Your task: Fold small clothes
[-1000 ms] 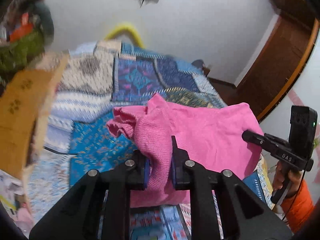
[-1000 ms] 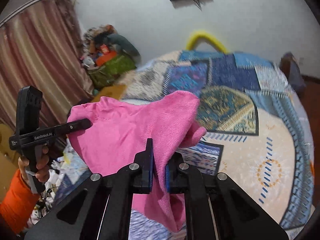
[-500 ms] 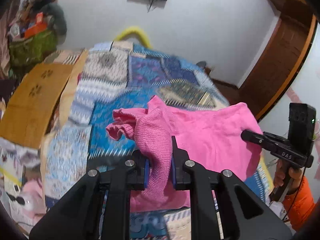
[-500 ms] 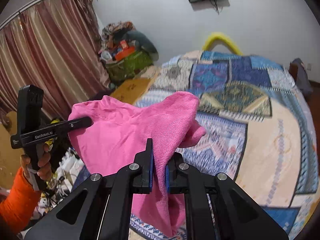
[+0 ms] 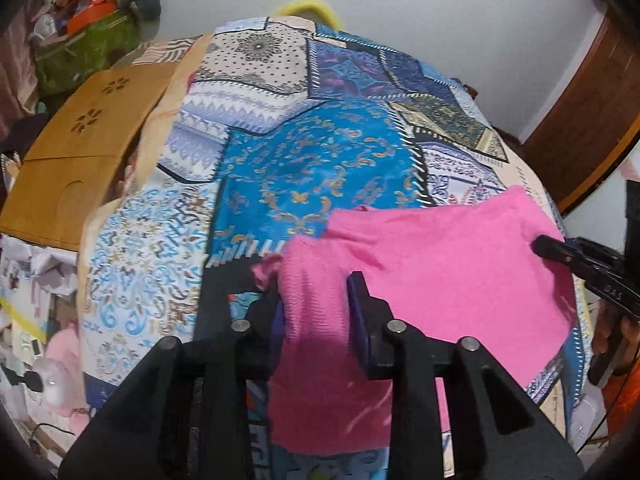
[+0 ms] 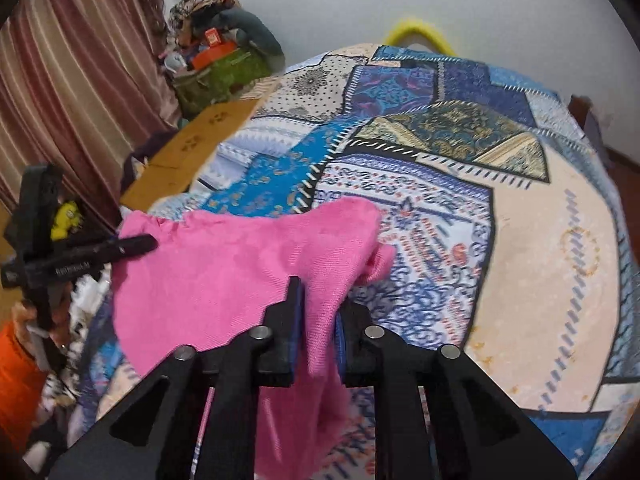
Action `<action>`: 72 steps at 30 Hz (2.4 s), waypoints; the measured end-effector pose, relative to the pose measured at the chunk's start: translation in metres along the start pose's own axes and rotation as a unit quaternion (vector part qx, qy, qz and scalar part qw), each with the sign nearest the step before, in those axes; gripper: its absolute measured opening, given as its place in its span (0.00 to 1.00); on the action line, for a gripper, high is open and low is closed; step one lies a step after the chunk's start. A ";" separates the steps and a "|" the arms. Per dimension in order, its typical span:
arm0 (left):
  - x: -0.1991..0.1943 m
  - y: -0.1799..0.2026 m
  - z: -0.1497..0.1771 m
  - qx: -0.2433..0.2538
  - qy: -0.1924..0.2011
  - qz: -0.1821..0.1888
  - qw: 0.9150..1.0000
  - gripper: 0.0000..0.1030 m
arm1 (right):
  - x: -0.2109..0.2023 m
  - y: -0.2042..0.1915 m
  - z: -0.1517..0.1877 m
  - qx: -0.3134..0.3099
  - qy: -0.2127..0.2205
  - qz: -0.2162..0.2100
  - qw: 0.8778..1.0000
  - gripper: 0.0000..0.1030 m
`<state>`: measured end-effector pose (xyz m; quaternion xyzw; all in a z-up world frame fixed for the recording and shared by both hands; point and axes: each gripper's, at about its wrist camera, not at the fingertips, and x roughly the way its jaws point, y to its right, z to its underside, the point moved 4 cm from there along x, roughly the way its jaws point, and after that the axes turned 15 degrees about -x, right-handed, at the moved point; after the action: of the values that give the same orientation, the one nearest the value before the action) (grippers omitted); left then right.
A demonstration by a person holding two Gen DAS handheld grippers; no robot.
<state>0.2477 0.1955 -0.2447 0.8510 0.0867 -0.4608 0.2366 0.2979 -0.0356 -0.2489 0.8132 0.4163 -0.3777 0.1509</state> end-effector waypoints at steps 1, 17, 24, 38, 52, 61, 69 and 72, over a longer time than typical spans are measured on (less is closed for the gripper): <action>-0.004 -0.002 -0.002 0.000 0.006 -0.008 1.000 0.30 | -0.003 0.001 0.000 -0.006 0.000 0.014 1.000 0.19; -0.024 0.061 0.028 0.054 0.009 0.038 0.998 0.36 | -0.003 -0.075 -0.011 -0.085 0.023 -0.035 0.996 0.32; 0.003 0.031 0.039 0.037 -0.004 0.013 0.999 0.36 | 0.013 -0.054 0.015 -0.049 -0.003 -0.040 0.998 0.32; -0.082 0.002 0.024 0.019 0.095 -0.033 0.995 0.36 | -0.060 -0.013 0.019 -0.001 0.044 0.021 0.999 0.32; -0.274 0.096 0.071 0.071 0.302 0.070 0.948 0.46 | -0.228 -0.111 -0.021 -0.085 0.268 0.068 0.957 0.32; -0.315 0.117 0.128 0.080 0.370 0.078 0.922 0.84 | -0.266 -0.158 0.004 -0.092 0.332 0.106 0.933 0.65; -0.319 0.109 0.140 0.061 0.381 0.075 0.920 0.99 | -0.263 -0.159 0.013 -0.075 0.327 0.130 0.933 0.97; -0.317 0.108 0.139 0.058 0.382 0.070 0.919 0.99 | -0.264 -0.158 0.017 -0.072 0.327 0.131 0.933 0.97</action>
<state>0.0062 0.0563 -0.0130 0.9785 0.0839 -0.0867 0.1673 0.0670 -0.0975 -0.0536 0.9260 0.3582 -0.0371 0.1131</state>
